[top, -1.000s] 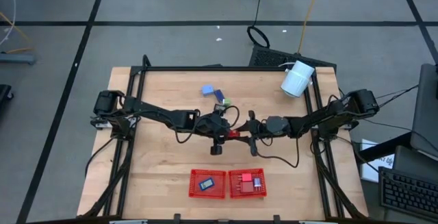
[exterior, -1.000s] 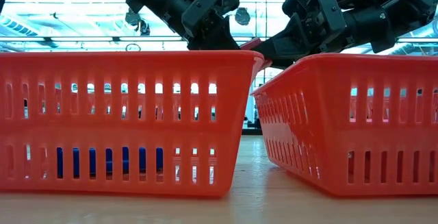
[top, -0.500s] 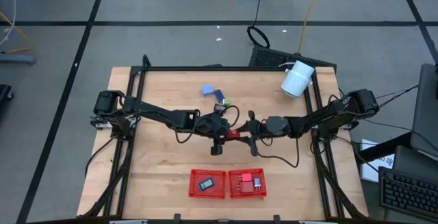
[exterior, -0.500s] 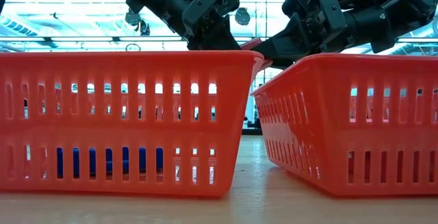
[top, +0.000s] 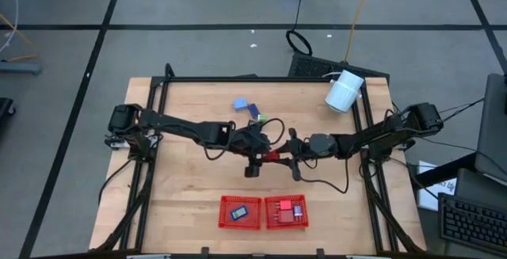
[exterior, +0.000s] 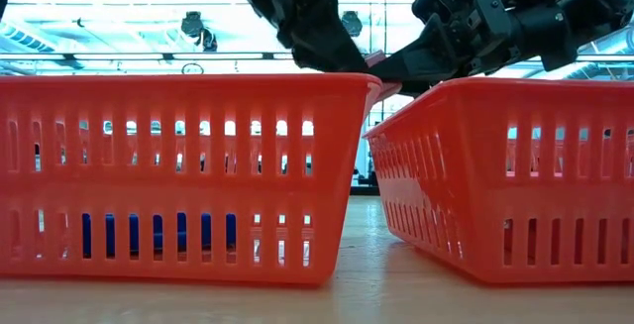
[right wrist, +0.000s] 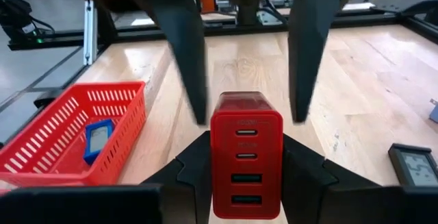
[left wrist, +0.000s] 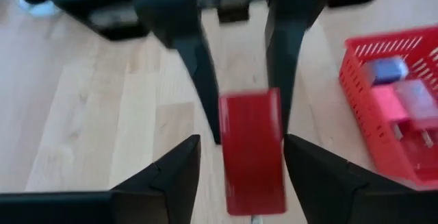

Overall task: Pick & Place Office items
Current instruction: Put the red charger adapter into the right red bin

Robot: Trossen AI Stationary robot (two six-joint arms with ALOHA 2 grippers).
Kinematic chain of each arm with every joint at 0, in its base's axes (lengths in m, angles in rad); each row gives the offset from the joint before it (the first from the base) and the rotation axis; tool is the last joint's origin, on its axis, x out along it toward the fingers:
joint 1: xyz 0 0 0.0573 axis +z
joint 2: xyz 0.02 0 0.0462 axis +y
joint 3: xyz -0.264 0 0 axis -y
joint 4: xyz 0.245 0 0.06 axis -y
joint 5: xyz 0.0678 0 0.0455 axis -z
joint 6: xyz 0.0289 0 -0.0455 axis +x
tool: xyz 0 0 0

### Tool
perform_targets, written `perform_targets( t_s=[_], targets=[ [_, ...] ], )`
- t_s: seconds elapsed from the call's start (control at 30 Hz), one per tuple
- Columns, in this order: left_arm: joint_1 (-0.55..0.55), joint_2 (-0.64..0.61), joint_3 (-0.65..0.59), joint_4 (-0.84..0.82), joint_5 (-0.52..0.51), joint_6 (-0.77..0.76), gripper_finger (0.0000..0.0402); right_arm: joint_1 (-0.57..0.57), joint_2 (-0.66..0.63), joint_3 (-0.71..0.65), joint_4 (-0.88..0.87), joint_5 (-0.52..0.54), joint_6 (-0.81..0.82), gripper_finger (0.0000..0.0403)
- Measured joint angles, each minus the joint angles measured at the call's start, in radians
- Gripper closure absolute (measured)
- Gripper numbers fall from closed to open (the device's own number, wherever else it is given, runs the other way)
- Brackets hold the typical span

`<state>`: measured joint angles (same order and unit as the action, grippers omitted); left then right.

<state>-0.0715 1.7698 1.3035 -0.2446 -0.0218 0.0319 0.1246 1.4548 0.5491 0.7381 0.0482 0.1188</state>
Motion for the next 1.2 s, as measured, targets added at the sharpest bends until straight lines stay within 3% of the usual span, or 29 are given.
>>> perform_targets(
  t_s=[0.2,0.33,0.7,0.9,1.2],
  targets=[
    [0.000,-0.076,-0.030,0.008,0.115,0.057,0.0177,0.000,-0.021,0.000,-0.051,0.000,0.000,0.0288],
    [-0.001,-0.188,-0.111,0.048,0.125,0.059,0.0178,0.000,-0.066,0.000,-0.092,0.002,0.000,0.0289],
    [0.021,-0.581,-0.572,0.314,-0.032,0.057,0.0176,0.034,-0.145,0.000,-0.142,0.005,-0.004,0.0288],
    [0.066,-0.807,-0.803,0.427,-0.033,0.023,0.0174,0.035,-0.155,0.000,-0.145,0.006,-0.008,0.0289],
    [0.113,-1.129,-1.008,0.434,-0.033,-0.024,0.0189,0.035,-0.155,0.000,-0.152,0.006,-0.008,0.0288]
  ],
)
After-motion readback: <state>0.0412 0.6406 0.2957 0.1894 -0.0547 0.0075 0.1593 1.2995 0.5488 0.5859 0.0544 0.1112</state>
